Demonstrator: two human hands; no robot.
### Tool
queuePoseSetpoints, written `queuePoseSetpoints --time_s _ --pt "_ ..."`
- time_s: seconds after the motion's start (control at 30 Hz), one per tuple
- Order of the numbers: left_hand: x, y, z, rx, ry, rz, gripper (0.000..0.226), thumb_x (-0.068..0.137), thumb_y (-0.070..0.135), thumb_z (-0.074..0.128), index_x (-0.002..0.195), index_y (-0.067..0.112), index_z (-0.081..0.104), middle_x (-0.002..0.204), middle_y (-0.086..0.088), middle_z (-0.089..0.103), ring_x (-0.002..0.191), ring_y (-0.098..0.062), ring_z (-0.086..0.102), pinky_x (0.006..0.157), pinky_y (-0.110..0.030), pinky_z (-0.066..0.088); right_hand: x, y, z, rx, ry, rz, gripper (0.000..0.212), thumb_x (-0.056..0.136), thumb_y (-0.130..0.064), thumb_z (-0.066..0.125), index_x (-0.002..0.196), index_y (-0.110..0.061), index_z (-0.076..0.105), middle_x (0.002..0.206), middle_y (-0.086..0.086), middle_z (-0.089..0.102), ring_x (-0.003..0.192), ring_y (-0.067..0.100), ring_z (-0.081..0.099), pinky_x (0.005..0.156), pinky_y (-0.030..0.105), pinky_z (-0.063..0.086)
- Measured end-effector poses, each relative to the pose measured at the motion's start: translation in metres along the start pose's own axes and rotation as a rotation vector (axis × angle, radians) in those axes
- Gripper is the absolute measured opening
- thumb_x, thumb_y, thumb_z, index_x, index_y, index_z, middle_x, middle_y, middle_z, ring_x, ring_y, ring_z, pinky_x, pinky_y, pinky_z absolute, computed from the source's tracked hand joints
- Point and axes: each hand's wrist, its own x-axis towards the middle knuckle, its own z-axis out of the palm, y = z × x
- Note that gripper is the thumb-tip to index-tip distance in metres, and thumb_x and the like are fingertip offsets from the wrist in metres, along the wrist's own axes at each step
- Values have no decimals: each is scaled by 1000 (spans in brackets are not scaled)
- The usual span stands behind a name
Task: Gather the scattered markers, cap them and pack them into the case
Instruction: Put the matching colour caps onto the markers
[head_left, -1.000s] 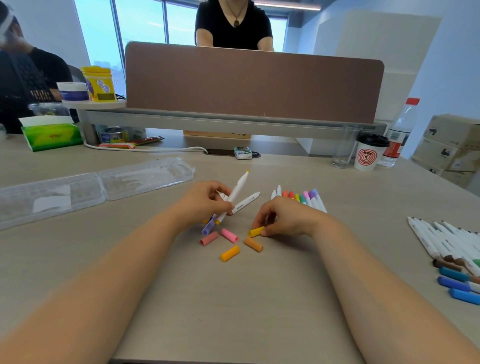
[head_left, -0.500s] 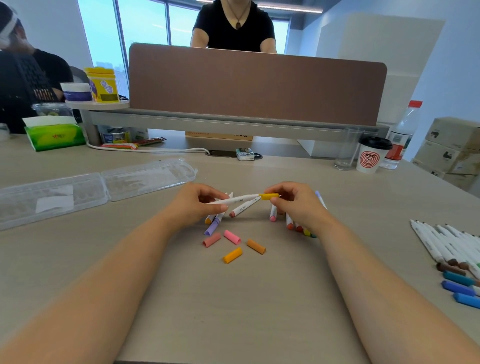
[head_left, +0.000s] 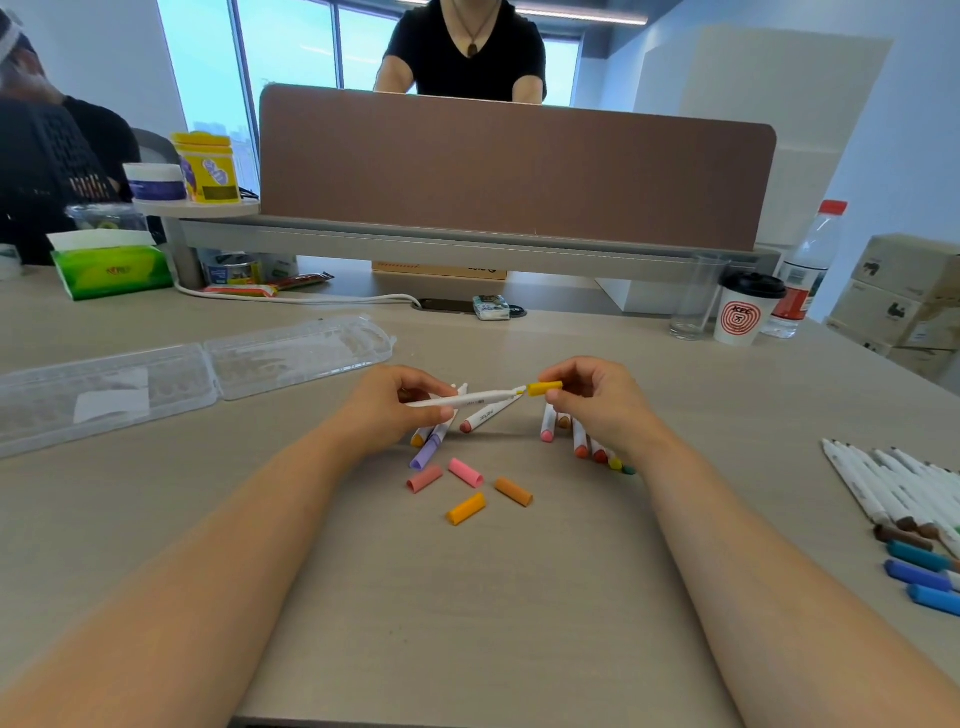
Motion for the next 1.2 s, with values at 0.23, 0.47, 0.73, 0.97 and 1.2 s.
queuePoseSetpoints --time_s 0.23,0.47,0.73,0.97,1.2 --pt "0 -1 2 15 -2 18 23 77 15 73 100 19 69 87 0 63 76 -12 55 61 -19 47 -3 -4 3 -12 -74 -41 17 84 -5 66 92 -20 67 83 -8 62 78 6 57 70 12 46" --pt "-4 5 6 -262 122 83 31 69 -2 76 84 18 58 81 5 64 69 -1 65 66 -12 52 -4 -4 3 45 -100 -29 16 82 -6 68 89 -20 68 86 -1 68 81 13 61 76 20 53" --pt "-5 5 4 -270 136 95 19 72 2 73 76 19 66 79 5 67 67 0 64 65 -11 53 -3 -5 1 18 -78 -9 18 83 -6 67 99 -12 72 78 -7 66 69 5 57 63 12 48" --pt "-7 7 5 -258 147 49 19 72 4 74 75 20 66 77 4 66 71 -8 62 68 -16 52 -3 -6 3 -6 -119 12 18 83 -7 67 100 -10 72 75 -4 66 66 7 58 61 11 48" --pt "-3 7 10 -297 177 31 13 74 6 73 79 17 67 76 6 66 61 4 62 59 -7 50 -5 -9 7 245 -36 20 14 85 -5 64 87 -19 68 78 -3 65 72 7 59 61 11 48"
